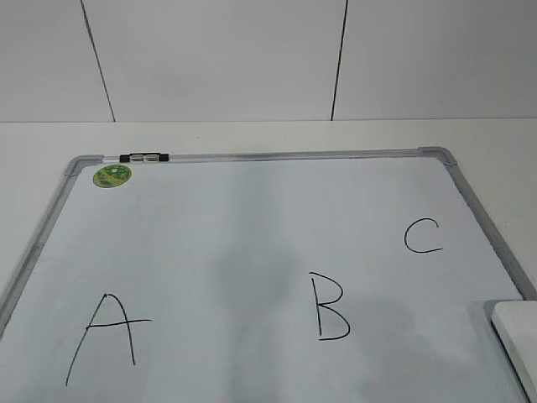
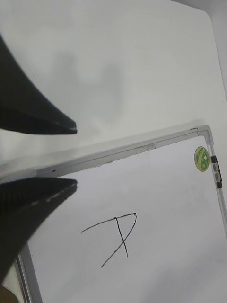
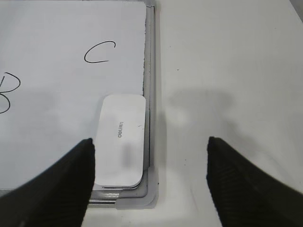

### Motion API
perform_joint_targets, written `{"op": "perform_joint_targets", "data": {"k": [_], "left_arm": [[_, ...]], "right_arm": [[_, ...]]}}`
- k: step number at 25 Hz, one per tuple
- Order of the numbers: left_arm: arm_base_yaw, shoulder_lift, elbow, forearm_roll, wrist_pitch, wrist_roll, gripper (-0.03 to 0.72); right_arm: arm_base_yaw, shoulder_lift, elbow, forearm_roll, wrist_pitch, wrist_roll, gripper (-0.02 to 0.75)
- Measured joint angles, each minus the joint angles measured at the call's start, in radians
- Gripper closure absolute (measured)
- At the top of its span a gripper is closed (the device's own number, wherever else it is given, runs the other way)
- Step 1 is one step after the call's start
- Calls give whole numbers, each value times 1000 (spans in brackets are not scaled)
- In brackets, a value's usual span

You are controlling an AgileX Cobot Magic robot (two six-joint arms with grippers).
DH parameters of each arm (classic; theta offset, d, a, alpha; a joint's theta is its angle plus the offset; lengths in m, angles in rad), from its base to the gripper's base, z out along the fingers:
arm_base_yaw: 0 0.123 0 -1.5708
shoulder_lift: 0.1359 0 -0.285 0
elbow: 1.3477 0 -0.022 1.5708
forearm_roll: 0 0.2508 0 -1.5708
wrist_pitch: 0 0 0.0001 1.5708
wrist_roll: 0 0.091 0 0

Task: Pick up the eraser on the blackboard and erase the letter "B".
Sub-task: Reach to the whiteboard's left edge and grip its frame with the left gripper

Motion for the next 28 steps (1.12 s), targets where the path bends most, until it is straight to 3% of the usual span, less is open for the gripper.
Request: {"op": "perform_joint_targets", "data": {"k": [28], "left_arm": [[0,0,0,0,0,0,449]], "right_arm": [[0,0,0,0,0,0,155]]}}
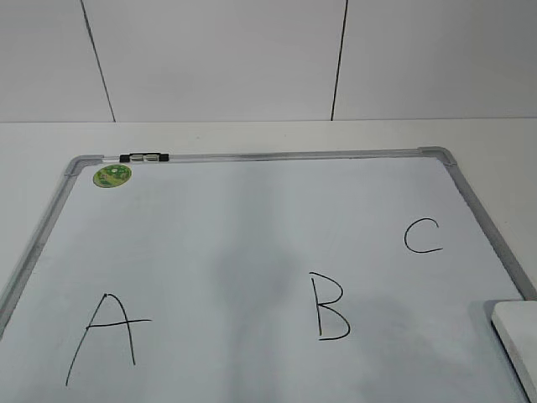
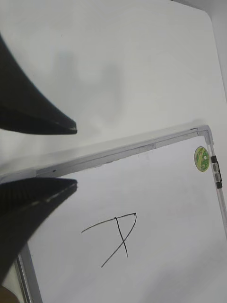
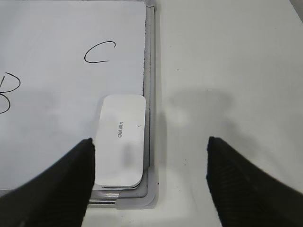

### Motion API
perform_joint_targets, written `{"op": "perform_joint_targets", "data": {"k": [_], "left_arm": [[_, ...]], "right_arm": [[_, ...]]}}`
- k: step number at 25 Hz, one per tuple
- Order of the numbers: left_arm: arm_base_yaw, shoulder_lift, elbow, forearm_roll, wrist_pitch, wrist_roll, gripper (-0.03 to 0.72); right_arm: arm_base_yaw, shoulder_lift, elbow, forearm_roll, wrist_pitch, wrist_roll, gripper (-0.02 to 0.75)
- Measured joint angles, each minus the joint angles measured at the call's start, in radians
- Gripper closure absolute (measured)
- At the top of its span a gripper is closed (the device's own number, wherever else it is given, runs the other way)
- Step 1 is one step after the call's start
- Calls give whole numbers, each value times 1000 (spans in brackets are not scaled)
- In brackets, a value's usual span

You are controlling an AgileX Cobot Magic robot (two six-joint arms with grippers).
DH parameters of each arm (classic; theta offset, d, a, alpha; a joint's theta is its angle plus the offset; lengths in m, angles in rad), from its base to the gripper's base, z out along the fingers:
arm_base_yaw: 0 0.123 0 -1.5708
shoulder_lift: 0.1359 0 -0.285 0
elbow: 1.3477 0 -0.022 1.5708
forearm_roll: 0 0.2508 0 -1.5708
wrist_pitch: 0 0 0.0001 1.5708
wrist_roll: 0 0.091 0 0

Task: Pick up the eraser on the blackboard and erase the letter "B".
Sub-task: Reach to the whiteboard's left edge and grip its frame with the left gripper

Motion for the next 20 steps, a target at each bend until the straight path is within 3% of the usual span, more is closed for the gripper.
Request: {"op": "perform_joint_targets", "data": {"k": [20], "left_arm": [[0,0,0,0,0,0,449]], "right_arm": [[0,0,0,0,2,0,155]]}}
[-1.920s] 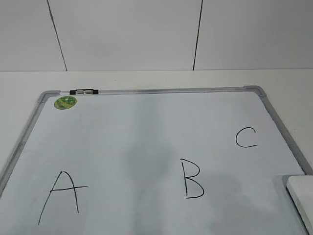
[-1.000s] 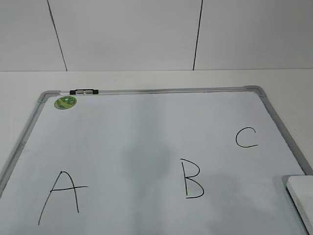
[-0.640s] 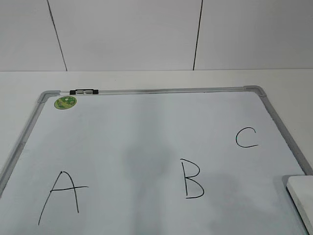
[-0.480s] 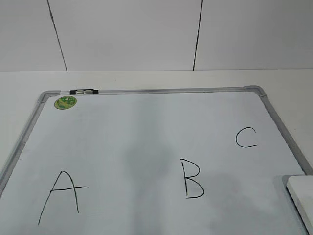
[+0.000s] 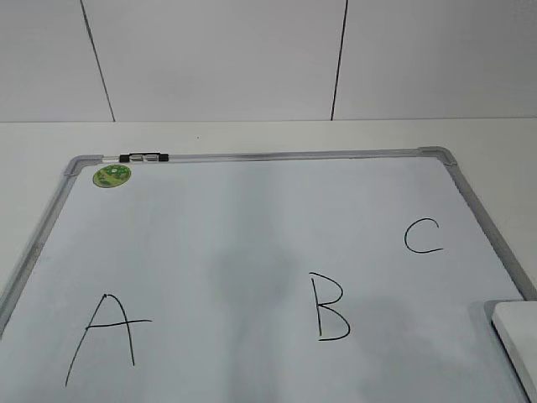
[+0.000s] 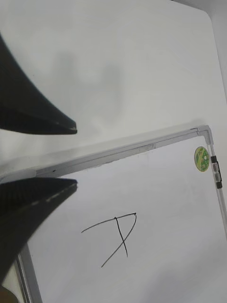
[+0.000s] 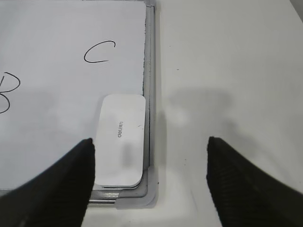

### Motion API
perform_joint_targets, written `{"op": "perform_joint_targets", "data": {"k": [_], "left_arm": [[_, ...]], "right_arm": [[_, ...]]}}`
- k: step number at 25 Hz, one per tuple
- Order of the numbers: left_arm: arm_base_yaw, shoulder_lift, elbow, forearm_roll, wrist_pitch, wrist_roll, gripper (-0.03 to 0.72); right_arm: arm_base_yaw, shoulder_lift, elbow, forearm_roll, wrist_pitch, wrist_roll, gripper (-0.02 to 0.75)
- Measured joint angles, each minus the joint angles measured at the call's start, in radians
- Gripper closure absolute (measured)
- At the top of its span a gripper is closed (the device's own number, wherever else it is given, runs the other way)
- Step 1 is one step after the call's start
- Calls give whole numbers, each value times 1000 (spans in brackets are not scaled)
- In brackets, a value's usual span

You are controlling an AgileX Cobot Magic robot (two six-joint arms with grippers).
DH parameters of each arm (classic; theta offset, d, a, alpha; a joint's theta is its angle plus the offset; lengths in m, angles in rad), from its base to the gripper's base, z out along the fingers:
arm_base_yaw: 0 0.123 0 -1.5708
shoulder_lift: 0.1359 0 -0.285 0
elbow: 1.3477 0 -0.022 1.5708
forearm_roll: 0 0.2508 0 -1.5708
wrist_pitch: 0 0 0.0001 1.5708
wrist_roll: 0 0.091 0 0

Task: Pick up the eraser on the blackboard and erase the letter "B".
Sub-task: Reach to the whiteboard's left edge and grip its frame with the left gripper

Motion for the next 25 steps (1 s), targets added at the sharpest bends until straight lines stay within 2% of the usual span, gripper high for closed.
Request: {"op": "perform_joint_targets", "data": {"k": [6,9,14,19,25], "left_arm": [[0,18,0,9,0,-2,449],[0,96,-6,9,5,-36,449],[0,310,-70,9,28,-60,449],[0,561,-151,5,103,-140,449],[0,834,-247,-11,118,-150,449]], "right_arm": [[0,2,-25,23,57,19,155],[0,40,-44,44,106,25,155],[0,155,-88,67,116,62,155],[0,299,-115,78,116,75,155],[0,449,-115,137,116,79,155]]}}
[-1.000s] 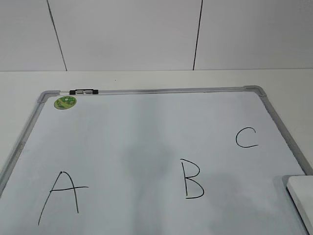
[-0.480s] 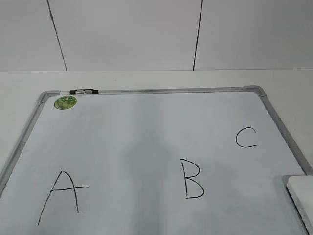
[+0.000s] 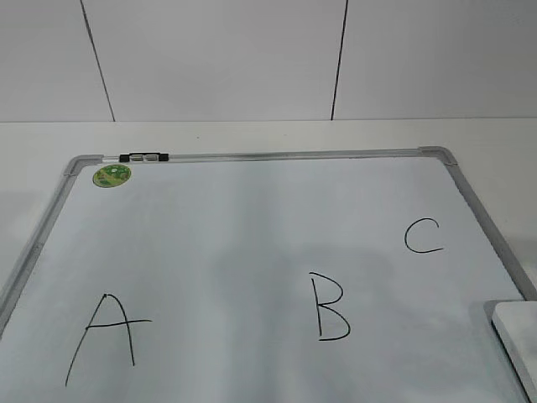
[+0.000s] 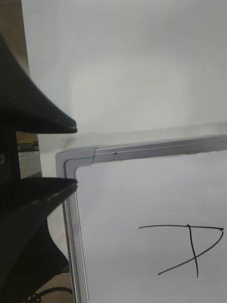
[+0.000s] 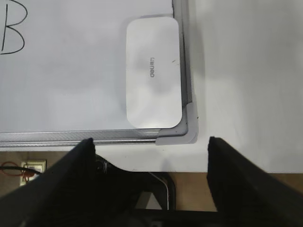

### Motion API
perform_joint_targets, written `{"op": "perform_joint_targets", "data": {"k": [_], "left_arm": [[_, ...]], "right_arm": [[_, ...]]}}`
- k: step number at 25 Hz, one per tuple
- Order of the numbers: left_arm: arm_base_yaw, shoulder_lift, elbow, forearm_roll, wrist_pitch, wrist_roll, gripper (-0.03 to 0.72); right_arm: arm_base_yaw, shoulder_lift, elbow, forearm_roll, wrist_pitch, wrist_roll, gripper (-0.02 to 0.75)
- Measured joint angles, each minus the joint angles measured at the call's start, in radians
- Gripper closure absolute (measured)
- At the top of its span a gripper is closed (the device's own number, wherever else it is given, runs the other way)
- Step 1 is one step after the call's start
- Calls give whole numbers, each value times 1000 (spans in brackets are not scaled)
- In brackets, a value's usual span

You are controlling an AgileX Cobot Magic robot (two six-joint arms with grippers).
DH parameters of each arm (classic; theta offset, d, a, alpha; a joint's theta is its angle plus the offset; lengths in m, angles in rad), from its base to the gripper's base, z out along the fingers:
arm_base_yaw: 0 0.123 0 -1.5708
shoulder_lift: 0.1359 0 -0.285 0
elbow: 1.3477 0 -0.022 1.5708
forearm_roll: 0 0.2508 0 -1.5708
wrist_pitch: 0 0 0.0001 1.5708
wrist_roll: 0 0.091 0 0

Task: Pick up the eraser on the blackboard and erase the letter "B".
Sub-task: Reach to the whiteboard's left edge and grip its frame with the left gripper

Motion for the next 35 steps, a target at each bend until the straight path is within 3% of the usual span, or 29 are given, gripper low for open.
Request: {"op": "perform_joint_targets", "data": {"k": [17,25,35], "left_arm": [[0,596,-214,-3,-272,40,449],[0,831,-341,-3,-297,68,449],[0,999,-411,-3,-331,83,449]], "right_arm": [[0,178,0,69,-14,0,155],[0,178,0,89,-15,0,155],[0,178,0,102,-15,1,155]]}}
